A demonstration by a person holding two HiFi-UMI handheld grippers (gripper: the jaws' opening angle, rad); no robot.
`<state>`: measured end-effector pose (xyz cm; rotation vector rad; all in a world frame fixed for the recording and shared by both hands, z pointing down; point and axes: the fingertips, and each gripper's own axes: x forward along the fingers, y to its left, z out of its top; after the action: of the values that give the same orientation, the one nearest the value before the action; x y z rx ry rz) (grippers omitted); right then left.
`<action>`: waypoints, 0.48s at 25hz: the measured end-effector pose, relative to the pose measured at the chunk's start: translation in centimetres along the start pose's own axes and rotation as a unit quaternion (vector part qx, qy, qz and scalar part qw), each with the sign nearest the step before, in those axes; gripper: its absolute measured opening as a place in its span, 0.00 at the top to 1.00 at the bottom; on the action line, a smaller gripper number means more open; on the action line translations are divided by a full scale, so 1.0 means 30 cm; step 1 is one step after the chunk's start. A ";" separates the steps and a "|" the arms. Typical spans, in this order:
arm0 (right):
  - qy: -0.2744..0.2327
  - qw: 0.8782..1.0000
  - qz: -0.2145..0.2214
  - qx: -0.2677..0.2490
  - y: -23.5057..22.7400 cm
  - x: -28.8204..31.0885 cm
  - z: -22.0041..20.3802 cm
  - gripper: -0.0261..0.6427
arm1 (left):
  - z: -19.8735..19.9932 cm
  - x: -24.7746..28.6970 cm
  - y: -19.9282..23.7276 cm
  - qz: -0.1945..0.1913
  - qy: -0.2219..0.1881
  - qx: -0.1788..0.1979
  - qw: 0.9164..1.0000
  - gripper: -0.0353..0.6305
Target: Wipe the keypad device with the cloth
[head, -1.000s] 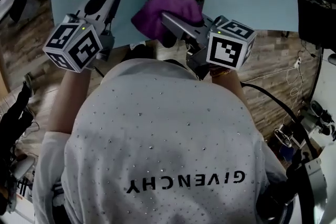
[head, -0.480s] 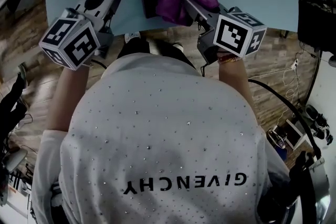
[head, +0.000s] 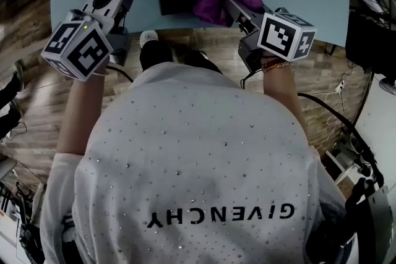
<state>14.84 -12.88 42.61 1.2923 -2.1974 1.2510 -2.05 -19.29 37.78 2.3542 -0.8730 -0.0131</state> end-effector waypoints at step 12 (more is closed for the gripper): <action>0.078 0.977 0.198 -0.008 0.399 0.214 -0.112 0.91 | -0.057 -0.065 0.000 0.034 -0.019 -0.023 0.999 0.95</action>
<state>0.94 -11.17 42.18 0.7375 -2.4144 1.4123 -3.20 -17.20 38.79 2.2868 -0.9616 -0.0495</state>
